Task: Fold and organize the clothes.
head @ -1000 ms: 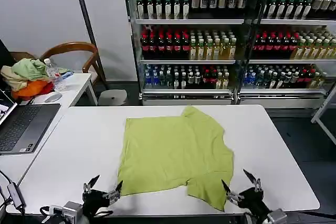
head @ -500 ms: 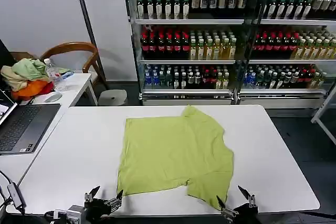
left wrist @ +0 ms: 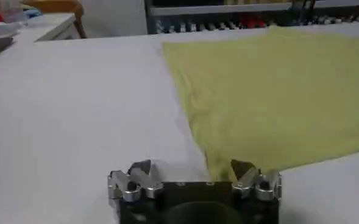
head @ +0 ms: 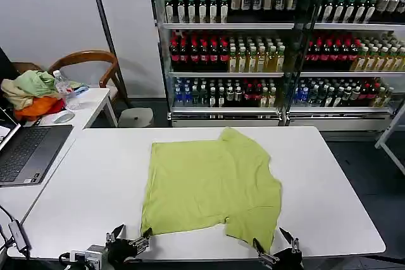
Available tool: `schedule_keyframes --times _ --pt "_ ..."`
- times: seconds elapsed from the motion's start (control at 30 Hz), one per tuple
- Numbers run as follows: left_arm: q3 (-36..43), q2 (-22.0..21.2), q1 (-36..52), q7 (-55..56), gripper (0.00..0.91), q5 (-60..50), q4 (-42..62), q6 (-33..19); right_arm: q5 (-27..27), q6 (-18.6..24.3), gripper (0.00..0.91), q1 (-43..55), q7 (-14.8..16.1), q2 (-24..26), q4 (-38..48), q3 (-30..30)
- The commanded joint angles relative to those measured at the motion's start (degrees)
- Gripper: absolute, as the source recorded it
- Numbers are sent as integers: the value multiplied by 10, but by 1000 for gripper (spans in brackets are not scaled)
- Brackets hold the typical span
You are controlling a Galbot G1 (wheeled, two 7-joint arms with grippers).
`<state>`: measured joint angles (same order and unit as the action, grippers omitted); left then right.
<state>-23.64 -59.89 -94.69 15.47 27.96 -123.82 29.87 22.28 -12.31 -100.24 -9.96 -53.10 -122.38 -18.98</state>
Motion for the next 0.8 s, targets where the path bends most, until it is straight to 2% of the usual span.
schedule_keyframes --times 0.03,0.53,0.8 --pt "14 -1 5 0 40 -23 17 -2 12 -10 0 7 -4 -1 2 10" --pt "18 -2 8 -24 40 -27 17 -2 2 8 0 19 10 -1 -7 0" --pt "-8 5 5 -42 40 -22 -13 -11 -19 12 0 -12 19 2 -59 -30"
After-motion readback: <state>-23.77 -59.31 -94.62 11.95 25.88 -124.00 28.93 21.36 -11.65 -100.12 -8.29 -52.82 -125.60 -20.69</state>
